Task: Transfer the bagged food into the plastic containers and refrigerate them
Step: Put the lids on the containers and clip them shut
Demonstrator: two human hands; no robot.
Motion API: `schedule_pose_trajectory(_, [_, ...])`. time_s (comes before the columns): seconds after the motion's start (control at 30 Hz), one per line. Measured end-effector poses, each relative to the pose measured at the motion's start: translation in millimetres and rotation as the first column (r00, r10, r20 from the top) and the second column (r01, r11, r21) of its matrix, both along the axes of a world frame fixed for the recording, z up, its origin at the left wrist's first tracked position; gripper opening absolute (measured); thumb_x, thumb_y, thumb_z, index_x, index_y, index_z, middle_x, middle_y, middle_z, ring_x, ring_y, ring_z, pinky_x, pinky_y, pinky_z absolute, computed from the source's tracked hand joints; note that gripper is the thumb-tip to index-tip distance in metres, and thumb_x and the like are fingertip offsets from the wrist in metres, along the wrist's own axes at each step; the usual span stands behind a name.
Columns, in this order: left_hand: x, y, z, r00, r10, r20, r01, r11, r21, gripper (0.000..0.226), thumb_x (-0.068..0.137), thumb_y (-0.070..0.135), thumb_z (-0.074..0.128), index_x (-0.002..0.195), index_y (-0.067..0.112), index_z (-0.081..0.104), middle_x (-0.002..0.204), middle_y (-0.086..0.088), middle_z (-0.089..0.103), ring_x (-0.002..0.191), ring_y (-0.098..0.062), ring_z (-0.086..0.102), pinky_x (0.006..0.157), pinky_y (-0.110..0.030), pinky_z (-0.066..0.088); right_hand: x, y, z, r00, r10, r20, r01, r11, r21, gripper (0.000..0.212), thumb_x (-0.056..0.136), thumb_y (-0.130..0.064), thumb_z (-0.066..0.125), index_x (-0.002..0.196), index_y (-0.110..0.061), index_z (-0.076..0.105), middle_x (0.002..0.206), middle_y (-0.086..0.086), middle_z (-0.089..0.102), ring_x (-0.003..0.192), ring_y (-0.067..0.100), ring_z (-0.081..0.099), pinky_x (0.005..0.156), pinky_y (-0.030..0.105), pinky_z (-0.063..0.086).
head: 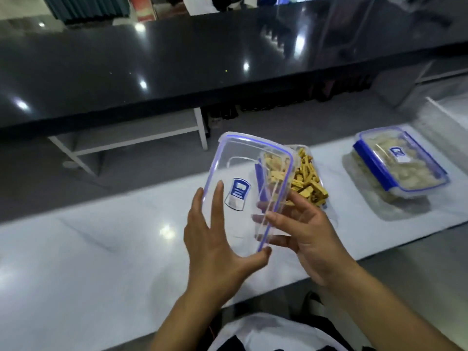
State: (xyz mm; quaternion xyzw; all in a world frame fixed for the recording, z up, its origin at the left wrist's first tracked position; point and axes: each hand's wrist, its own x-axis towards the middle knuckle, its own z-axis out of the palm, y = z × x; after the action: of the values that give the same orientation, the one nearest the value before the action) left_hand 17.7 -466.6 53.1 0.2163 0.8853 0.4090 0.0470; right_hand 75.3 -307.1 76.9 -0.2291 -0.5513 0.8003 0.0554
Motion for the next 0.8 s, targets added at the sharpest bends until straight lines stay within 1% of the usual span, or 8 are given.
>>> schedule_pose_trajectory(0.1, [21.0,31.8,-9.6,0.990,-0.138,0.002,0.137,0.982,0.131,0.122,0.059,0.068,0.073,0.152,0.053,-0.005,0.163,0.016,-0.002,0.151,-0.009,0.011,0.118,-0.044,0.032,24.2,17.6,2.5,0.979,-0.206,0.003,0.204,0.968,0.144,0.037,0.088,-0.004,0.065,0.122,-0.018,0.062,0.101,0.012,0.076,0.090,0.034,0.074,0.072,0.050,0.061])
schedule_pose_trajectory(0.17, [24.1,41.9,-13.0,0.961,-0.204,0.186,0.145,0.946,0.289,0.114,0.065,0.054,0.082,0.148,0.061,0.004,0.159,0.023,0.010,0.146,-0.002,0.025,0.113,-0.036,0.039,45.8,42.4,2.9,0.973,-0.228,0.015,0.220,0.952,0.211,0.040,0.085,-0.004,0.065,0.122,-0.020,0.063,0.095,0.016,0.076,0.084,0.037,0.074,0.070,0.048,0.062])
schedule_pose_trajectory(0.27, [17.7,53.9,-17.6,0.693,-0.383,0.611,-0.016,0.839,0.544,0.089,0.080,0.013,0.083,0.143,0.054,0.034,0.144,0.011,0.052,0.112,-0.014,0.067,0.088,-0.036,0.058,82.2,81.4,4.3,0.984,-0.125,0.126,0.099,0.976,0.193,0.057,0.076,-0.012,0.072,0.131,-0.022,0.061,0.088,0.022,0.072,0.078,0.038,0.072,0.067,0.042,0.061])
schedule_pose_trajectory(0.37, [12.5,70.9,-14.4,0.480,-0.526,0.702,-0.004,0.799,0.601,0.054,0.089,0.001,0.069,0.134,0.028,0.057,0.117,-0.009,0.073,0.100,-0.032,0.072,0.078,-0.047,0.059,102.8,96.9,-4.5,0.964,-0.175,0.201,0.119,0.957,0.263,0.066,0.077,-0.011,0.076,0.137,-0.027,0.057,0.094,0.015,0.073,0.080,0.033,0.070,0.067,0.035,0.060])
schedule_pose_trajectory(0.47, [20.6,91.9,-9.8,0.479,-0.501,0.720,-0.072,0.796,0.601,0.051,0.093,-0.001,0.063,0.137,0.024,0.054,0.114,-0.007,0.074,0.104,-0.029,0.072,0.083,-0.053,0.060,109.4,95.7,-10.5,0.927,-0.319,0.199,0.174,0.833,0.525,0.077,0.080,-0.010,0.076,0.142,-0.045,0.046,0.126,0.000,0.065,0.102,0.013,0.069,0.075,0.023,0.059])
schedule_pose_trajectory(0.57, [34.4,111.3,-4.1,0.498,-0.505,0.705,-0.143,0.754,0.641,0.051,0.093,0.000,0.062,0.136,0.026,0.053,0.115,-0.004,0.075,0.104,-0.026,0.072,0.080,-0.049,0.061,111.8,84.4,-6.8,0.924,-0.144,0.354,-0.148,0.719,0.679,0.107,0.061,-0.045,0.086,0.144,-0.064,0.022,0.159,-0.015,0.023,0.140,-0.007,0.031,0.101,0.014,0.040])
schedule_pose_trajectory(0.7, [55.1,127.4,1.0,0.471,-0.538,0.699,-0.130,0.742,0.658,0.051,0.094,0.002,0.062,0.132,0.034,0.055,0.114,0.001,0.075,0.104,-0.020,0.073,0.073,-0.038,0.062,109.8,78.6,-11.4,0.849,-0.194,0.492,-0.317,0.560,0.766,0.135,0.055,-0.054,0.091,0.139,-0.071,-0.014,0.162,-0.019,-0.014,0.150,0.009,-0.005,0.115,0.046,0.025])
schedule_pose_trajectory(0.8, [54.0,136.1,0.6,0.452,-0.559,0.695,-0.062,0.757,0.650,0.050,0.093,0.004,0.065,0.130,0.037,0.056,0.116,0.001,0.074,0.105,-0.018,0.072,0.080,-0.043,0.062,108.8,88.8,-16.4,0.854,-0.206,0.478,-0.307,0.542,0.783,0.135,0.057,-0.047,0.090,0.140,-0.069,-0.014,0.162,-0.016,-0.009,0.150,0.013,0.000,0.112,0.045,0.028])
